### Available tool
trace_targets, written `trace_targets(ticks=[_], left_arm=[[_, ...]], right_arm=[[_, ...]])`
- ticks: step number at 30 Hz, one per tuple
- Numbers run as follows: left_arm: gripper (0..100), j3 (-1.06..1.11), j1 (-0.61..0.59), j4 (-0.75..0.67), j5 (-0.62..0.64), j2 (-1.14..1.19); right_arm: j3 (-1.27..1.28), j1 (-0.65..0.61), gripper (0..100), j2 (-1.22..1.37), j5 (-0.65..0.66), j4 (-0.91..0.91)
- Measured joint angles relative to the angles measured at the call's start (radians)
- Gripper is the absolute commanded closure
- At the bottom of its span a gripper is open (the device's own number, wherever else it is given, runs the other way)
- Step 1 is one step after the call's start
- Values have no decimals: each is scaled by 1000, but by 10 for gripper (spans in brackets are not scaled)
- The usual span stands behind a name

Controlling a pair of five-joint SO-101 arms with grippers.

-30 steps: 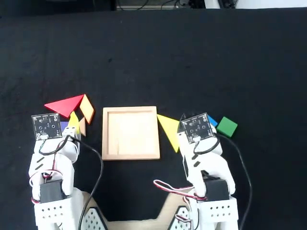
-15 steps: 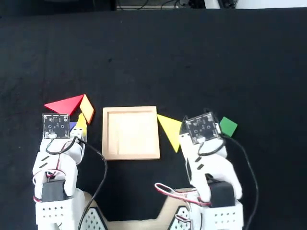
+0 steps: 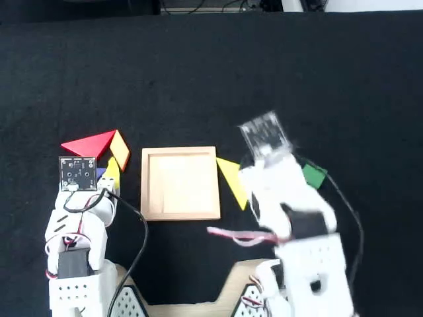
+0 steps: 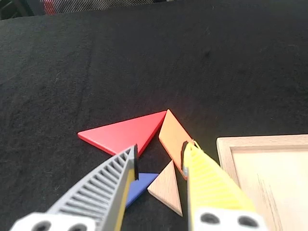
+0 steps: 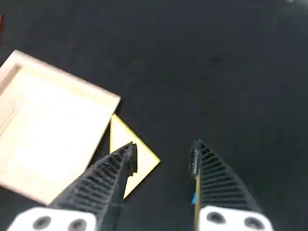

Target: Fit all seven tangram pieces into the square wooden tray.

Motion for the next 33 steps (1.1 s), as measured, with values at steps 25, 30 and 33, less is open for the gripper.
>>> trace_targets(ticks=[25,30,33], left_arm=[[830,0,0,0,-44,0],[830,0,2,0,-44,0],[830,0,2,0,-44,0]], right_arm=[[-491,-20,686,999,29,184],[-439,-9,687,999,48,115],[-400,-31,687,999,48,81]])
